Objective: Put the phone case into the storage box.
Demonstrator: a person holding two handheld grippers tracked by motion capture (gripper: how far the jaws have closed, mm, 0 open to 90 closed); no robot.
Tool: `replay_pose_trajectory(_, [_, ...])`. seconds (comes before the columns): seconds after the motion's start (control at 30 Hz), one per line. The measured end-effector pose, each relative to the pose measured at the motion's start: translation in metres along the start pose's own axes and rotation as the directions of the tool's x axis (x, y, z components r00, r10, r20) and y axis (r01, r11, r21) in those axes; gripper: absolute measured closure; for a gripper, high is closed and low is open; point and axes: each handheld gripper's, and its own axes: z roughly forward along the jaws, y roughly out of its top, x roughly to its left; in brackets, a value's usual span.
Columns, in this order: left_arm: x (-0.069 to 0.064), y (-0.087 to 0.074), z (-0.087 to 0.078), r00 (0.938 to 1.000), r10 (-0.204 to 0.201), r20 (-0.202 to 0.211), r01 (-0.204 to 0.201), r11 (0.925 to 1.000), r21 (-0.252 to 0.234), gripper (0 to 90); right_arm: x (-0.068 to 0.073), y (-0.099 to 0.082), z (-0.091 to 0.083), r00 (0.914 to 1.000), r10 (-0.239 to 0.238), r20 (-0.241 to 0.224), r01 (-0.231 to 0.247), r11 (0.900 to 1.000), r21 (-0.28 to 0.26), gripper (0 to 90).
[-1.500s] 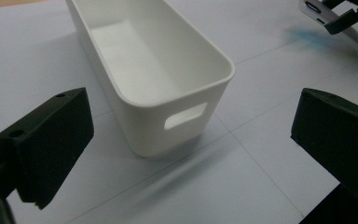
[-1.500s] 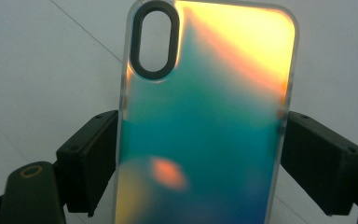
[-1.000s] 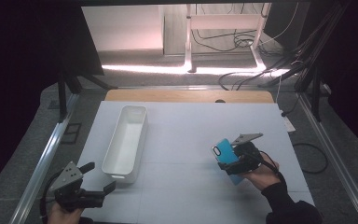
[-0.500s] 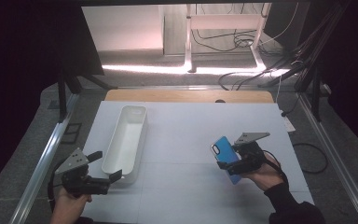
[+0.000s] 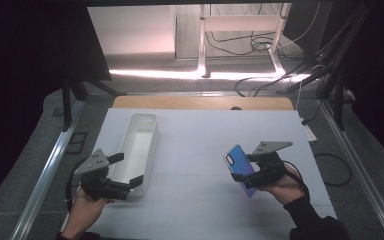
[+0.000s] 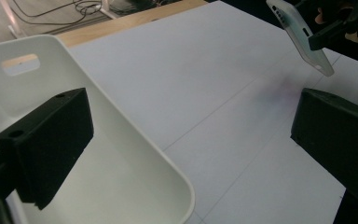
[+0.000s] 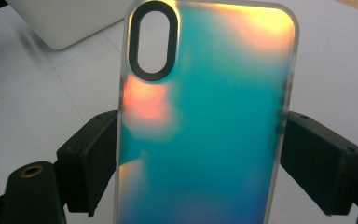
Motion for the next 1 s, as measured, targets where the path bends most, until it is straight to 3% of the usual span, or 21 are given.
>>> replay_pose_trajectory(0.5, [0.000,0.023,0.035,0.9974,0.035,0.063,-0.036,0.9992,0.019,0.0,0.005,0.004,-0.004,0.9992,-0.017,-0.037,0.016,0.9993,-0.034,15.7])
replay_pose_trajectory(0.87, [-0.004,0.036,0.056,0.9914,0.068,0.112,-0.070,0.9975,0.010,0.0,0.010,0.007,-0.004,0.9962,-0.042,-0.076,0.038,0.9977,-0.056,15.7])
replay_pose_trajectory(1.0, [-0.007,0.043,0.065,0.9859,0.087,0.143,-0.089,0.9961,0.005,0.0,0.013,0.008,-0.004,0.9947,-0.053,-0.088,0.048,0.9968,-0.063,15.7])
